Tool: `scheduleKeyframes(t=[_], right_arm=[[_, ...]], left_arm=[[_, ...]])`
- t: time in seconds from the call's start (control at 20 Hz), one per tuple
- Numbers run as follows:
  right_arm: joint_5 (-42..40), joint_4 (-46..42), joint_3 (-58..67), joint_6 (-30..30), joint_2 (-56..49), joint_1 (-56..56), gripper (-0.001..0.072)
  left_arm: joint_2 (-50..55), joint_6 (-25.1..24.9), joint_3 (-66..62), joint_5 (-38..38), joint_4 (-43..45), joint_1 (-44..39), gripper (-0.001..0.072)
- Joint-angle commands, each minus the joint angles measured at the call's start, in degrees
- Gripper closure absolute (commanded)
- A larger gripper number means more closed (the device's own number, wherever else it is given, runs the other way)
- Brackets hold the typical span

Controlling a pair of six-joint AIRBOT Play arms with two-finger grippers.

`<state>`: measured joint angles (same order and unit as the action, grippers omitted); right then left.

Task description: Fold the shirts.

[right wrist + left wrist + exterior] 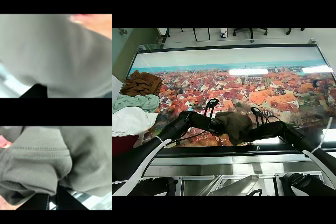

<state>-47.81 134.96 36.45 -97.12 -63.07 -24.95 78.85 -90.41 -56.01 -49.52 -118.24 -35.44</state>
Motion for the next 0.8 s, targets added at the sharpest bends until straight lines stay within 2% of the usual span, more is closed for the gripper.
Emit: scheduleKeyframes(t=[0.0, 0.15, 0.25, 0.45, 0.55, 0.75], right_arm=[[-9.9, 2.45, 9.86, -0.66, 8.5, 1.97, 0.0687], [-16.09, 2.25, 25.2, -1.25, 17.49, 11.08, 0.0687], [-17.94, 2.27, 33.66, -1.01, 20.04, 19.26, 0.0687], [-16.87, 2.12, 38.82, -1.01, 22.95, 29.94, 0.0687], [-17.84, 2.03, 38.77, 0.59, 22.88, 34.29, 0.0687], [-22.47, 2.23, 34.95, 2.67, 21.79, 32.28, 0.0687]], left_arm=[[-0.09, -0.11, -4.07, -4.94, 0.28, 2.99, 0.0685], [-4.0, -0.52, -14.34, -13.16, 3.32, 8.0, 0.0686], [-9.33, -0.5, -22.99, -15.17, 3.19, 10.38, 0.0686], [-18.23, -0.48, -34.45, -19.69, 3.87, 14.91, 0.0686], [-21.31, -0.37, -34.91, -24.5, 6.84, 17.92, 0.0686], [-26.99, -0.39, -25.83, -23.71, 5.77, 19.37, 0.0686]])
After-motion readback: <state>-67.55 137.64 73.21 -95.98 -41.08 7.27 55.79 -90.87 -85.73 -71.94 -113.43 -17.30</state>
